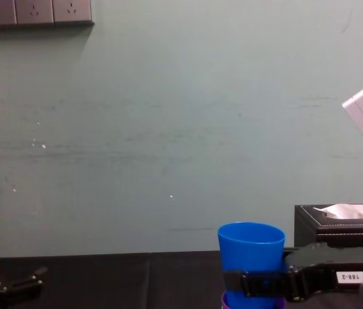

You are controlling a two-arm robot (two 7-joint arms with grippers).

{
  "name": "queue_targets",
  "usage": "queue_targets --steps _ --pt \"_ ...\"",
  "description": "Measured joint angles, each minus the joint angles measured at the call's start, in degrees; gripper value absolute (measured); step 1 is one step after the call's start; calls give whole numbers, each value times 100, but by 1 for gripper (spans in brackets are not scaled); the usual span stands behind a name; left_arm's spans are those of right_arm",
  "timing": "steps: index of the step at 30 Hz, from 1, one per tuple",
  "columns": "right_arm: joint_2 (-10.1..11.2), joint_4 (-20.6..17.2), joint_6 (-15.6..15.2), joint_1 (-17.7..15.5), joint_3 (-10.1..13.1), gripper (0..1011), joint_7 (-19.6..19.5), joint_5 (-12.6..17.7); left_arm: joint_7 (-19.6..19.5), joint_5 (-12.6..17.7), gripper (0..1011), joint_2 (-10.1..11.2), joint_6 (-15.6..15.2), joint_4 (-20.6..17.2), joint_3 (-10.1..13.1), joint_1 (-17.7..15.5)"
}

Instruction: Stack the three plastic cups sequentially using one hand.

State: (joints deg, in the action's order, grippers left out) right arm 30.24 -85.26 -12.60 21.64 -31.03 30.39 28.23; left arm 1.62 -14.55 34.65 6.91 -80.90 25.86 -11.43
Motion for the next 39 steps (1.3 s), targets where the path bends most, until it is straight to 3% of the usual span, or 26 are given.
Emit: queue_targets --steps 39 --pt "-10 5 42 -58 4 707 -5 -95 0 0 1000 0 0 0 0 0"
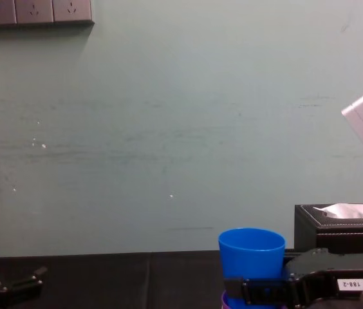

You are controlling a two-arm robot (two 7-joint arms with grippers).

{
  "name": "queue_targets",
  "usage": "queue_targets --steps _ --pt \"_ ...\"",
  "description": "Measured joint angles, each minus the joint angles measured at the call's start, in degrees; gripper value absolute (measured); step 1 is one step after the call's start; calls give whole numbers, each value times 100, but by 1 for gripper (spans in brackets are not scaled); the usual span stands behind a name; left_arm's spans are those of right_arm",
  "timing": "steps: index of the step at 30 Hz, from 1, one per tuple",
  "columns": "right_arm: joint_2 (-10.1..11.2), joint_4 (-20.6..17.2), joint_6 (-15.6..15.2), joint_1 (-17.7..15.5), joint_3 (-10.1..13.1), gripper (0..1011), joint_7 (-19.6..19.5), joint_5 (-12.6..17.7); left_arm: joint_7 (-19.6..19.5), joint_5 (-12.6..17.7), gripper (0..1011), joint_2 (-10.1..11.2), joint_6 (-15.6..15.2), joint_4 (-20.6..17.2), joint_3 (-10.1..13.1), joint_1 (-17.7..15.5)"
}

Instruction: Stack the three plastic cups sequentially using one hand.

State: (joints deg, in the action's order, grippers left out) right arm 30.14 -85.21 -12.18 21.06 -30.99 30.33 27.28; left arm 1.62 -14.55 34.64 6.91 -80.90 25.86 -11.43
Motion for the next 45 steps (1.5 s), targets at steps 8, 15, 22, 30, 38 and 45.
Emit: queue_targets --steps 8,15,22,30,38,45 --pt "0 0 -3 0 0 887 -3 5 0 0 1000 0 0 0 0 0" --pt "0 -1 -3 0 1 1003 -4 5 0 0 1000 0 0 0 0 0" --pt "0 0 -3 0 0 1003 -4 4 0 0 1000 0 0 0 0 0" --pt "0 0 -3 0 0 1003 -4 4 0 0 1000 0 0 0 0 0" --pt "-31 -102 392 -169 168 1003 -136 -14 0 0 1000 0 0 0 0 0" --pt "-125 -241 960 -476 437 1003 -480 -168 0 0 1000 0 0 0 0 0"
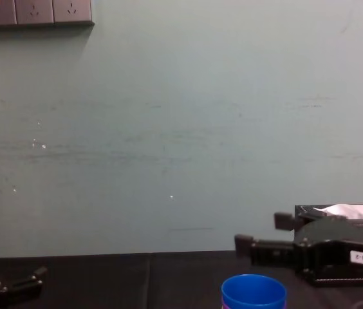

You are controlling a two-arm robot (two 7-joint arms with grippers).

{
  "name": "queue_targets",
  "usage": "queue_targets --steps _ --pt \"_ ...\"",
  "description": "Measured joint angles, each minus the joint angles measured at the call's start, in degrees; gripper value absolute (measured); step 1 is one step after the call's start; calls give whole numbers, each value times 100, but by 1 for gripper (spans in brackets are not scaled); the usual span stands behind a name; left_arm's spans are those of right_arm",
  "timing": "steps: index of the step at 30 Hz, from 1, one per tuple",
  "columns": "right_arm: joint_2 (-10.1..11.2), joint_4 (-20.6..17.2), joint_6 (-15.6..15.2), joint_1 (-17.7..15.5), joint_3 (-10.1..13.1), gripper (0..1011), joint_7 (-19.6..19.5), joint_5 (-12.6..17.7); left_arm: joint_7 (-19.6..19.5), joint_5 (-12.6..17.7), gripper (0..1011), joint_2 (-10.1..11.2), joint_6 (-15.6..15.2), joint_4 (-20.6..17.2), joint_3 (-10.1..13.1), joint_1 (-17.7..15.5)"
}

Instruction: Stack the three plastic cups sequentially using one hand.

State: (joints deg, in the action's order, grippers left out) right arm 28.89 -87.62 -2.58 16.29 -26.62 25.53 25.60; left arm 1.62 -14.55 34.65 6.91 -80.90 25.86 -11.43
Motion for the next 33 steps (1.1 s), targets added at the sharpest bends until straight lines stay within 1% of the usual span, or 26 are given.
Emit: queue_targets --steps 1,3,4,6,7,10,11,13,14,16,17,19,20,24,29,33 --pt "-23 -33 112 -78 76 1003 -94 -38 0 0 1000 0 0 0 0 0" --pt "-43 -69 215 -161 151 1003 -193 -69 0 0 1000 0 0 0 0 0" --pt "-63 -104 303 -255 237 1003 -302 -94 0 0 1000 0 0 0 0 0" --pt "-83 -133 383 -351 323 1003 -412 -121 0 0 1000 0 0 0 0 0" --pt "-106 -153 459 -456 406 1003 -542 -147 0 0 1000 0 0 0 0 0" --pt "-145 -168 548 -601 527 1003 -728 -192 0 0 1000 0 0 0 0 0" --pt "-173 -170 589 -709 610 1003 -863 -227 0 0 1000 0 0 0 0 0" --pt "-202 -168 607 -799 680 1003 -992 -259 0 0 1001 0 0 0 0 0" --pt "-234 -151 612 -886 746 1003 -1122 -300 0 0 1000 0 0 0 0 0" --pt "-265 -117 604 -956 795 1003 -1241 -342 0 0 1000 0 0 0 0 0" --pt "-304 -76 548 -1022 836 1003 -1399 -408 0 0 1000 0 0 0 0 0" --pt "-352 -34 460 -1084 874 1003 -1571 -477 0 0 1000 0 0 0 0 0" --pt "-399 11 386 -1137 906 1003 -1735 -554 0 0 1000 0 0 0 0 0" --pt "-510 109 250 -1222 929 1003 -1985 -724 0 0 1000 0 0 0 1 0" --pt "-653 210 49 -1263 927 1003 -2134 -860 0 0 1000 0 0 0 0 0" --pt "-692 238 8 -1265 916 1003 -2125 -887 0 0 1000 0 0 0 0 0"
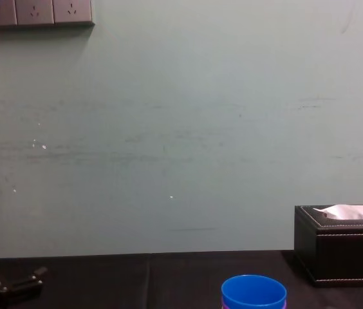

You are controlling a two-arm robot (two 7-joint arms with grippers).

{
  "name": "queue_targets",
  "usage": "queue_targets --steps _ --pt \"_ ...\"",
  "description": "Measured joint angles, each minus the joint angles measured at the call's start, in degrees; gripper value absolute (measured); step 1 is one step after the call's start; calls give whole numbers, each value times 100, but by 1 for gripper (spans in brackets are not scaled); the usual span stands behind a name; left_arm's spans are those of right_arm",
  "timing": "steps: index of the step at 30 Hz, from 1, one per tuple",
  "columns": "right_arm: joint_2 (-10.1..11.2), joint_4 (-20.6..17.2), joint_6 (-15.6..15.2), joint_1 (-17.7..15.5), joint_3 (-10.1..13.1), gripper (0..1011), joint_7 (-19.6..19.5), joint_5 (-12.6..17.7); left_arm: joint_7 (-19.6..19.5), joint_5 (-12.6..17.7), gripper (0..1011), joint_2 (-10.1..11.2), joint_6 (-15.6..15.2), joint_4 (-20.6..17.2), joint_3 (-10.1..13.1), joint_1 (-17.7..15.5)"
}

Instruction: Stack the three plastic cups sequentially using one hand.

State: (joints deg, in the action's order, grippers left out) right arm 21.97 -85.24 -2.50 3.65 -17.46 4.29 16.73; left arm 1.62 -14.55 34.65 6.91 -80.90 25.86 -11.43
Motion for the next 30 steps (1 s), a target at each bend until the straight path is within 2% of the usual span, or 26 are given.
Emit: queue_targets --steps 30 --pt "30 -21 23 9 -3 1003 12 22 0 0 1000 0 0 0 0 0"
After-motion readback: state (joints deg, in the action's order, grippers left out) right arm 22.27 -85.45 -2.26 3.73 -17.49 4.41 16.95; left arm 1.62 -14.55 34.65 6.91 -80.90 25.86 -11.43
